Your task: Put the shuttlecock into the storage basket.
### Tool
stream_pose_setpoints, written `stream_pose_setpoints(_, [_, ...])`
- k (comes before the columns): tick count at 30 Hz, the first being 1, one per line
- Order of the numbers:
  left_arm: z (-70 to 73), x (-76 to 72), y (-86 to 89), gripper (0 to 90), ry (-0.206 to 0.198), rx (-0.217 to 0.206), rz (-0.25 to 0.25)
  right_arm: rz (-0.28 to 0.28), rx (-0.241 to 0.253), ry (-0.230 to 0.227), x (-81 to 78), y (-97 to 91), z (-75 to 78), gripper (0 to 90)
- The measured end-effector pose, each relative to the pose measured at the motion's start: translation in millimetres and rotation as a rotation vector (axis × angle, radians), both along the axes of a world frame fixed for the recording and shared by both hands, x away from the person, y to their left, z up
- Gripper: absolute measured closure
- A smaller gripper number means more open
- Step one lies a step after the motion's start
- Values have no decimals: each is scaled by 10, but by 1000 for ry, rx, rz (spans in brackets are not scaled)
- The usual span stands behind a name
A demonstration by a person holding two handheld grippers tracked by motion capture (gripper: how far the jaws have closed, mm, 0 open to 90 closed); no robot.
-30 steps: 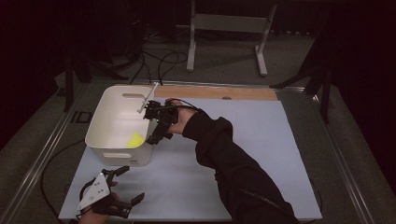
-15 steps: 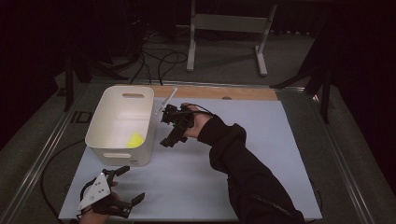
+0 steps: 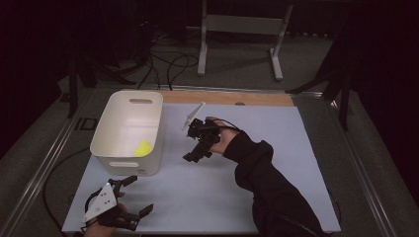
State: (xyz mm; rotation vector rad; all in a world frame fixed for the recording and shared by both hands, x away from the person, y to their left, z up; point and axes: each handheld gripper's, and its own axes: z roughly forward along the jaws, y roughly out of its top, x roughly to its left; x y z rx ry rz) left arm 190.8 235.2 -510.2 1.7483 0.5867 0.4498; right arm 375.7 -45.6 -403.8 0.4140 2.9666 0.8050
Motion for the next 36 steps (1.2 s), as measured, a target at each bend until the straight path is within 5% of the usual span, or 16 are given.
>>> stream_pose_setpoints(20, [3, -2, -6, 0, -4, 3, 2, -44, 19, 15, -150, -547, -429, 86])
stream_pose_setpoints(36, [2, 2, -12, 0, -3, 7, 1, -100, 50, 43, -272, -1086, -623, 86])
